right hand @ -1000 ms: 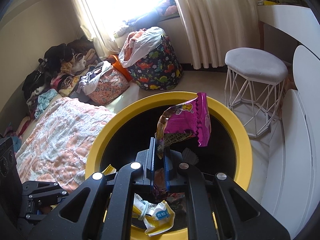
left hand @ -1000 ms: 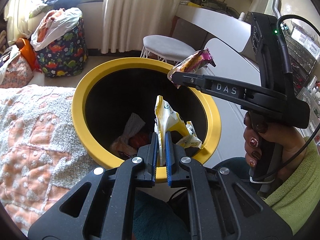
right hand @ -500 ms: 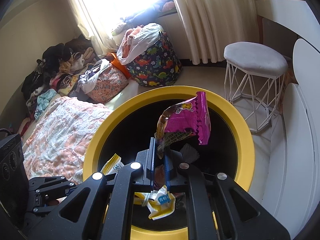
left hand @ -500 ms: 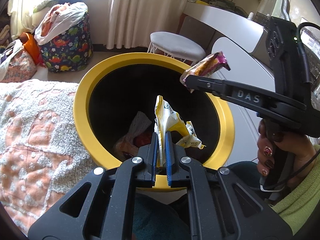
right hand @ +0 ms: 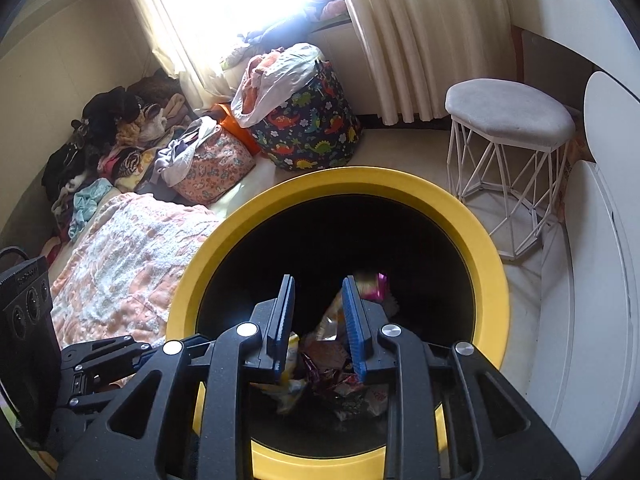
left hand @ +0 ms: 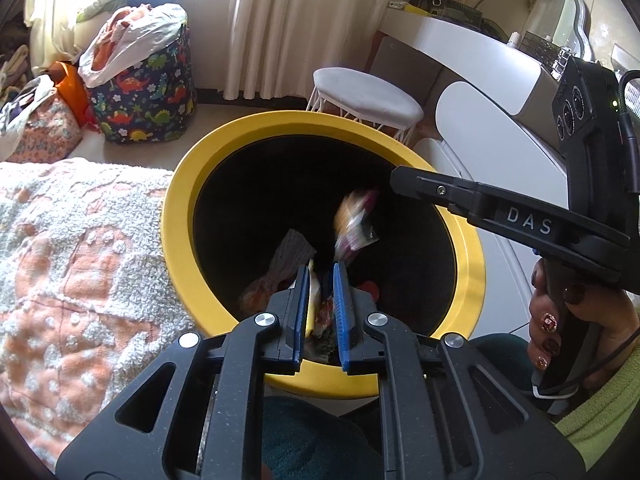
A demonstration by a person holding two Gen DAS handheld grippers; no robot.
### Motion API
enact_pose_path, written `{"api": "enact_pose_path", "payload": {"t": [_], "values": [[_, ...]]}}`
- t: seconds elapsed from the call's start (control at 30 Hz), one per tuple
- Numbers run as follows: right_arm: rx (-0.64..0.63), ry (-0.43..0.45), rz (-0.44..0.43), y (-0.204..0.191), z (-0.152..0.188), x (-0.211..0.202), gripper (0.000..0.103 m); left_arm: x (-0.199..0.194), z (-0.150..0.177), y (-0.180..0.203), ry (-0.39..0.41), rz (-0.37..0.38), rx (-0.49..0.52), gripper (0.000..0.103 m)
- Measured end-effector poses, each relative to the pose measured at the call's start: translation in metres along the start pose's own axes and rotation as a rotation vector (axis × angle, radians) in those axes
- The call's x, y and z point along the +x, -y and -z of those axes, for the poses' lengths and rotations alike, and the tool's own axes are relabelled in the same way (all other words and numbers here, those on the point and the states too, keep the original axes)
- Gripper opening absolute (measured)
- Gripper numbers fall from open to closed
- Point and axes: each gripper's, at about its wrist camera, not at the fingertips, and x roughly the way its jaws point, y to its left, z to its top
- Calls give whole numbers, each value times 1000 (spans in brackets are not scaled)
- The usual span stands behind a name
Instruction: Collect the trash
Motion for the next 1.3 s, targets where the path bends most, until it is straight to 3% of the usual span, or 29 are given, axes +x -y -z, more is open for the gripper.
{"api": "enact_pose_path", "payload": {"t": [0.4,0.63,0.8,0.93,0.97,1.0,1.3], "values": [[-9,12,21,-4,-3,-10,37,-22,-5,-3,53,-12,-18,54],[-17,28,39,-11,-5,-21,49,-41,-8,-9,86,-24,-40,73],[-13,49,36,-16,-8,-31,66,-58,-8,-16,122,-73,-43,80],[-25,60,44,-25,-9,-37,73,-70,-9,-27,139,-94,-73,81],[-32,64,45,-27,-9,-38,74,-74,-9,-30,143,-99,-82,84],[-39,66,47,-30,-9,-40,76,-78,-9,-33,149,-105,-89,93],[-90,106,68,-51,-8,-49,90,-103,-4,-53,195,-144,-140,93]]}}
